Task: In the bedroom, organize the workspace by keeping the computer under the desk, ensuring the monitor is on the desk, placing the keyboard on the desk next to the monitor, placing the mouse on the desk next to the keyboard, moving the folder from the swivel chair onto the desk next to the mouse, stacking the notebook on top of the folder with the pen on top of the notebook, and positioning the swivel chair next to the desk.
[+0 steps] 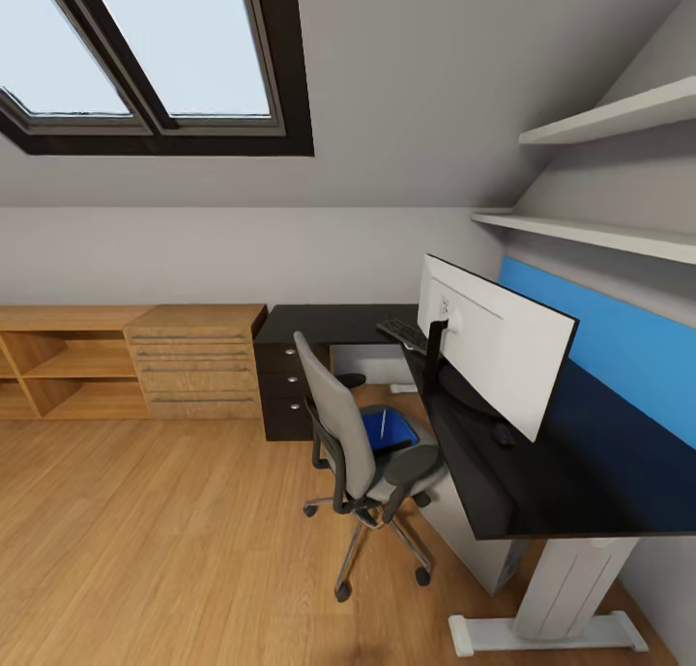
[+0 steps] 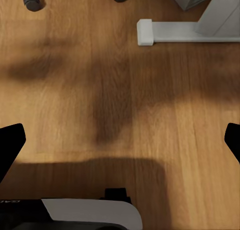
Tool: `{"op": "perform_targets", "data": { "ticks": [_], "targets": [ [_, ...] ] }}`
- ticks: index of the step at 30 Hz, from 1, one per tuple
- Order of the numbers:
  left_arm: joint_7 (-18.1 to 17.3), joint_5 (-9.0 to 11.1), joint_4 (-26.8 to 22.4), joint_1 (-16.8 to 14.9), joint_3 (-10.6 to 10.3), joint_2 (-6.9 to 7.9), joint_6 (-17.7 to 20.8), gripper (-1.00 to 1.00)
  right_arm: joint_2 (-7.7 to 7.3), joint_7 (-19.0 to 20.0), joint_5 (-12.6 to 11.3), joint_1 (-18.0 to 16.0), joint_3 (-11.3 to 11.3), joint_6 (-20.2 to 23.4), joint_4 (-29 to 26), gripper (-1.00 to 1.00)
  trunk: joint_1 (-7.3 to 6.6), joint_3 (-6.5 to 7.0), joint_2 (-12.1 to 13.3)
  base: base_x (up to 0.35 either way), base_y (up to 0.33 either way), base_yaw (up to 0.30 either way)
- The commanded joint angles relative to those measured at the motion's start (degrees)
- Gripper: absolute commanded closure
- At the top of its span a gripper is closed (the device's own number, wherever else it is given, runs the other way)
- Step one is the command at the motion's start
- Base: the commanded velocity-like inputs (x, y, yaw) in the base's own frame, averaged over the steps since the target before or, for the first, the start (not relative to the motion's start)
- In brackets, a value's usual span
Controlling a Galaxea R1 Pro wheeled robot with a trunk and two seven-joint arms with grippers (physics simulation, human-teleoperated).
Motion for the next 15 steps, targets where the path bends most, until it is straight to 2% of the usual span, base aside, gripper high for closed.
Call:
{"op": "perform_targets", "data": {
  "ticks": [1, 8, 15],
  "targets": [
    [0.8, 0.1, -0.3, 0.0, 0.2, 0.03, 0.0, -1.0, 0.0, -0.1, 0.0, 0.0, 0.0, -0.2, 0.0, -1.0, 0.23, -0.24, -0.5, 0.0, 0.0, 0.0],
    [2.5, 0.1, -0.8, 0.0, 0.1, 0.08, 0.3, -1.0, 0.0, -0.1, 0.0, 0.0, 0.0, -0.2, 0.0, -1.0, 1.77, -1.5, -3.3, 0.006, 0.025, 0.0],
    [2.6, 0.2, -0.8, 0.0, 0.1, 0.09, 0.5, -1.0, 0.0, -0.1, 0.0, 0.0, 0.0, -0.2, 0.0, -1.0, 3.3, -2.76, -6.1, 0.011, 0.23, 0.0]
  ]
}}
